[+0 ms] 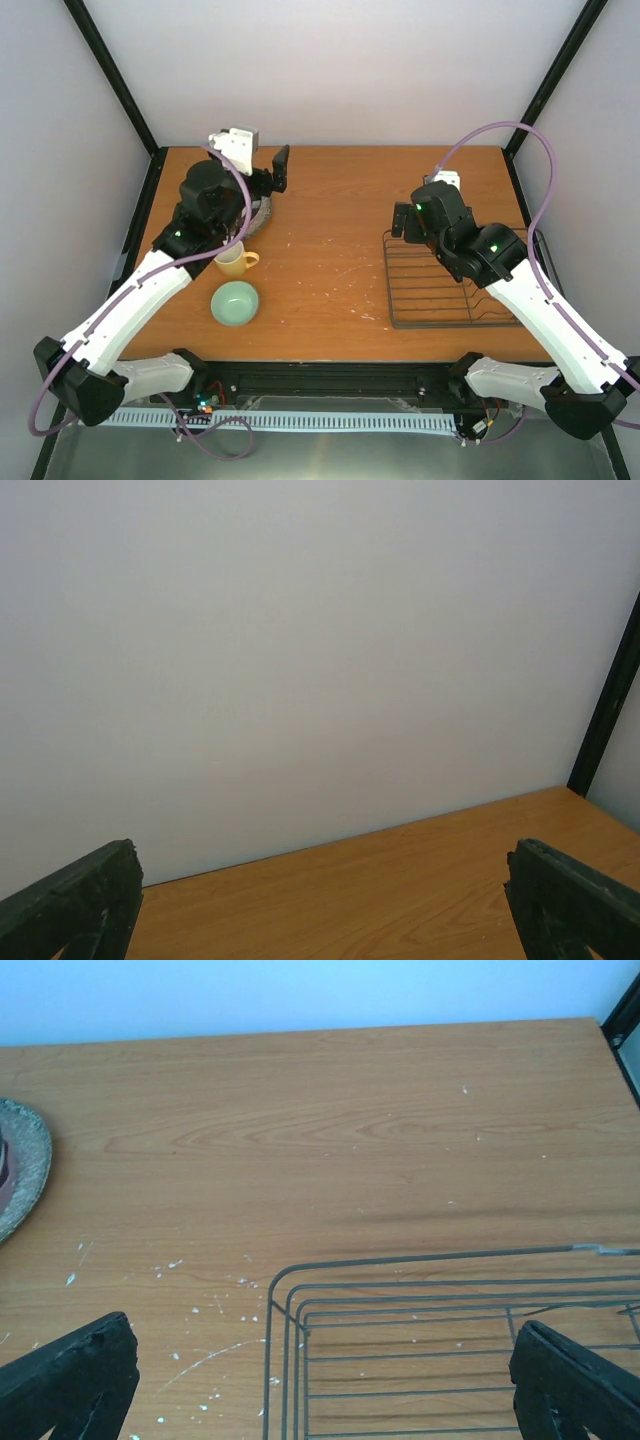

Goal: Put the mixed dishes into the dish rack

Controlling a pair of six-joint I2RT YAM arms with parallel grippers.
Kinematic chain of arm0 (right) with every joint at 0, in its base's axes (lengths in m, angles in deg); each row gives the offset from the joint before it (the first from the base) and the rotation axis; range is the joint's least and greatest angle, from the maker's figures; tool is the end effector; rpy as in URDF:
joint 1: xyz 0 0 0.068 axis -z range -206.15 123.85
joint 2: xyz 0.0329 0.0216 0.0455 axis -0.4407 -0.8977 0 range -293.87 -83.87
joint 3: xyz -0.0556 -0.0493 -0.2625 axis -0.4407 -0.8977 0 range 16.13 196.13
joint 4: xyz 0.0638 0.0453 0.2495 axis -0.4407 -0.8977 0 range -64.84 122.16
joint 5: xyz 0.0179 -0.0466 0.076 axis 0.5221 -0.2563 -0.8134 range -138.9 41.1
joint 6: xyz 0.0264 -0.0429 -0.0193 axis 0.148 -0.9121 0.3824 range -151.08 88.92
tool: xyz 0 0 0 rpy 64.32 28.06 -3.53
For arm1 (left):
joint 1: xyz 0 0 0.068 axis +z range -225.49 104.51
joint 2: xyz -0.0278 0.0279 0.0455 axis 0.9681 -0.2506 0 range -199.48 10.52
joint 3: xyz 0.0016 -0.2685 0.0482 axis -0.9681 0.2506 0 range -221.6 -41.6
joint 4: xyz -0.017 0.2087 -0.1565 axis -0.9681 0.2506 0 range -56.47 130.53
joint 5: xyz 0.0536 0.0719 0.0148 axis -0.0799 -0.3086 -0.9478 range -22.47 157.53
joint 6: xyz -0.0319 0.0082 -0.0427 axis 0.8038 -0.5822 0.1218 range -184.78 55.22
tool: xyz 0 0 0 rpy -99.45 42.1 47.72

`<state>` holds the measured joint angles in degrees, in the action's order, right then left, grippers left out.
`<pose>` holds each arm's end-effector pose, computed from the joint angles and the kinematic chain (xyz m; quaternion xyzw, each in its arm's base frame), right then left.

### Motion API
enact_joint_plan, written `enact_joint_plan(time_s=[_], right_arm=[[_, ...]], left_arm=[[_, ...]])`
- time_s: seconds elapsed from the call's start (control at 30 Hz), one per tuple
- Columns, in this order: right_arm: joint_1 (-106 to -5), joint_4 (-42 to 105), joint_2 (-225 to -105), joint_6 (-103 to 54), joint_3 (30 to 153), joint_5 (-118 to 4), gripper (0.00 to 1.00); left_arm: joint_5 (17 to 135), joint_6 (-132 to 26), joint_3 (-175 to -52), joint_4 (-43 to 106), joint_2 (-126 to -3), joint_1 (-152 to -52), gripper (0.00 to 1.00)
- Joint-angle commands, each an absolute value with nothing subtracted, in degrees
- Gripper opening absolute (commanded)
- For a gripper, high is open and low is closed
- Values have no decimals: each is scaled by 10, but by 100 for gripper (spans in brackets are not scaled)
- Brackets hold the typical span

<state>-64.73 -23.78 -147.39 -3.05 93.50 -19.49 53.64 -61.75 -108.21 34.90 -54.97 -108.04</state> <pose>0.1703 0.1134 0.3963 0.0213 0.8897 0.0217 0.4555 0.2261 -0.1342 0.4180 0.0967 0.7020 -0.1324 0.6931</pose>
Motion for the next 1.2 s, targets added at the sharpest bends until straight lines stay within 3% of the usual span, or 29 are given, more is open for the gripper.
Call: enact_joint_plan(time_s=[0.0, 0.4, 0.57, 0.63, 1.17], right_arm=[[-644, -232, -1468, -41, 932, -232, 100], [-644, -316, -1459, -70, 975, -306, 100], [-645, -392, -1514, 7, 975, -420, 77], [-646, -416, -1536, 34, 958, -446, 72], [-647, -351, -1597, 64, 843, -484, 63]], left_arm=[[528, -612, -1129, 412, -598, -1077, 100], [603, -521, -1140, 465, -649, -1056, 100], [582, -502, -1185, 529, -681, -1052, 100], [576, -494, -1186, 542, -680, -1050, 100], [617, -485, -1123, 547, -639, -1041, 99]])
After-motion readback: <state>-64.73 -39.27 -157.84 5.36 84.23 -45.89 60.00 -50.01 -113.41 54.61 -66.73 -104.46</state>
